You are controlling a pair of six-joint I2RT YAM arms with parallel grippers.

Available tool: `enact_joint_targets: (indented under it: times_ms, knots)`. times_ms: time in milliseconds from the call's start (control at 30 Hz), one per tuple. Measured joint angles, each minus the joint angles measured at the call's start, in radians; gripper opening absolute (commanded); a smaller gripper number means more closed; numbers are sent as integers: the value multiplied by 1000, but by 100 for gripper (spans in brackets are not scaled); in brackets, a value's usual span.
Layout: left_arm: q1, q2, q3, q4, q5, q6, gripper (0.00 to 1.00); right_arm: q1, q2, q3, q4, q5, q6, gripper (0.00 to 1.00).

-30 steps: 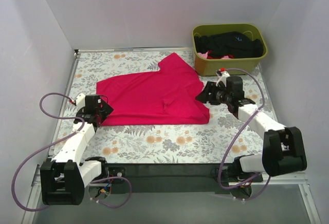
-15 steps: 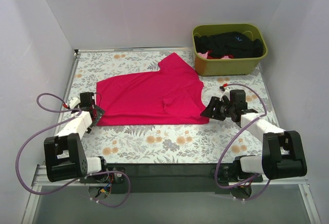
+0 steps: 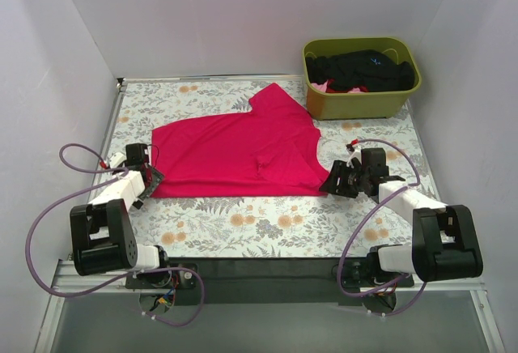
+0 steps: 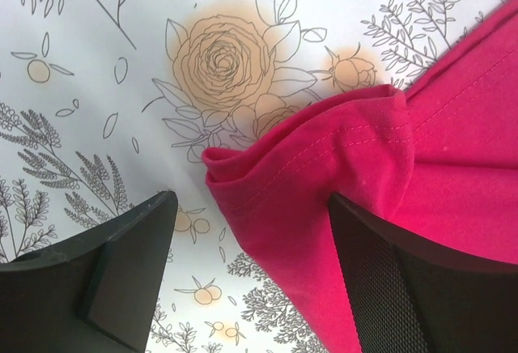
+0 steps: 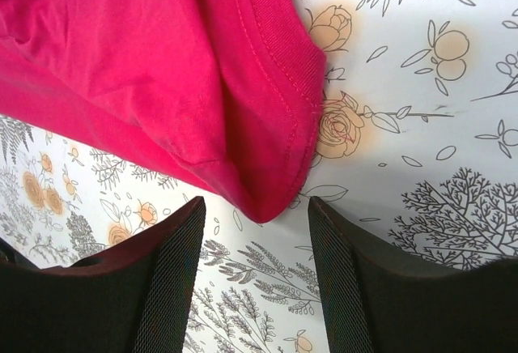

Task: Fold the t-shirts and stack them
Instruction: Fold the tshirt

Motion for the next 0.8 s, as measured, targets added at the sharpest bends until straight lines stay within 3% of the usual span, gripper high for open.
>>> enact_joint_targets:
  times_ms: [233,333,367,400,467,567,800]
  knots:
    - [1,54,38,8,-15,17,60,-1,48,12,37,-28,-19,42]
    - [1,64,44,14,-17,21,51,-2,75,16,51,-40,-27,26]
    - [2,67,46,17,-18,21,47,-2,86,16,55,-48,-29,12]
    - [2,71,47,21,-18,22,40,-2,96,17,59,-53,-34,6]
    - [2,79,53,26,-15,18,36,-3,105,17,49,-55,-31,1]
    - [1,87,61,24,-13,8,31,-8,79,18,0,-45,-34,1]
    - [2,72,69,-62,-19,-63,32,-58,-118,3,-198,-5,-35,5]
